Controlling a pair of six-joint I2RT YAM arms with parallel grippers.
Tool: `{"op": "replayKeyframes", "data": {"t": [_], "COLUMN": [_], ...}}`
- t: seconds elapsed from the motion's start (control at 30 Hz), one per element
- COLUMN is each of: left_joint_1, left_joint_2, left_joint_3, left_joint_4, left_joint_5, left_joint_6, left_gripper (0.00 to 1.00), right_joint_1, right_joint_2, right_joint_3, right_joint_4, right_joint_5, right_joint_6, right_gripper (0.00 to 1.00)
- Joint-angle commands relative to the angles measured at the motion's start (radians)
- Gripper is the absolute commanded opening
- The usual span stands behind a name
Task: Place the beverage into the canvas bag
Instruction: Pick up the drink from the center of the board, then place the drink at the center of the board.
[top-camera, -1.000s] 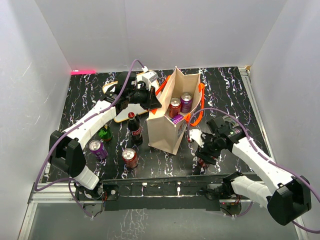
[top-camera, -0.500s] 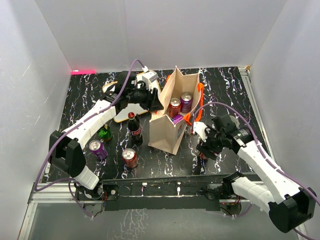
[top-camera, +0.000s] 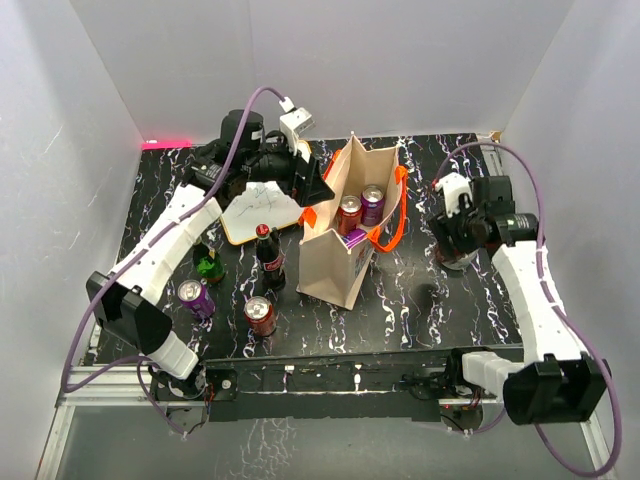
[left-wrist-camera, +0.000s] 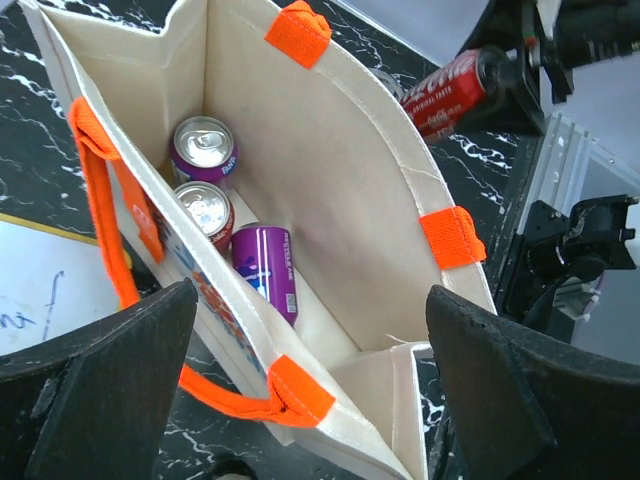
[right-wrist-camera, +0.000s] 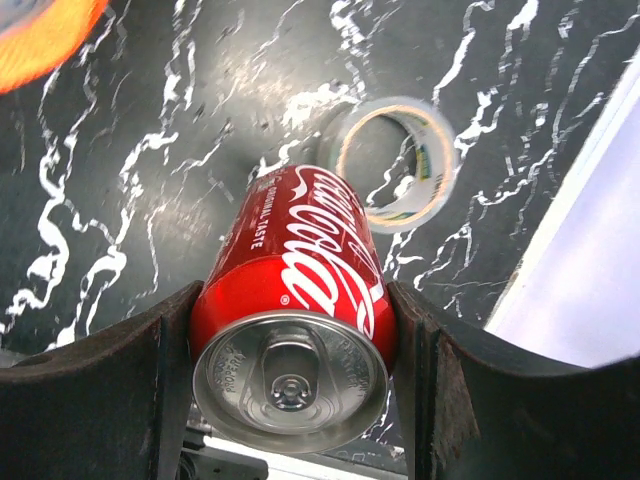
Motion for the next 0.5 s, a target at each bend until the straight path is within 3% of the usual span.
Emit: {"op": "replayKeyframes", "data": {"t": [0.0, 0.13, 0.27, 0.37, 0.47], "left_joint_1": [-0.002, 0.004, 0.006, 0.003, -0.002], "left_joint_2": [0.005, -0.019, -0.021, 0.026, 0.095], "left_joint_3": [0.085, 0.011, -0.054, -0.004, 0.126], "left_joint_4": [-0.15, -0.107, -0.042, -0.082, -0.13], "left_joint_5": [-0.059, -0.153, -0.126, -0.012, 0.009], "left_joint_6": [0.099, 0.15, 0.243, 0.347, 0.34], "left_gripper": [0.96, 0.96, 0.95, 0.9, 0.87], "right_joint_1": [-0.026, -0.026, -0.026, -0.03, -0.032], "right_joint_2": [0.094, 0.207, 0.297, 0.319, 0.319], "right_joint_3": [0.15, 0.216, 0.234, 0.232, 0.242], "right_joint_4": [0.124, 0.166, 0.186, 0.195, 0.202], "right_joint_5": [0.026, 0.016, 0.031, 0.023, -0.026], "right_joint_6": [0.1, 0.107, 0.067, 0.034, 0.025], "right_gripper": [0.08, 0.08, 0.08, 0.08, 0.08]}}
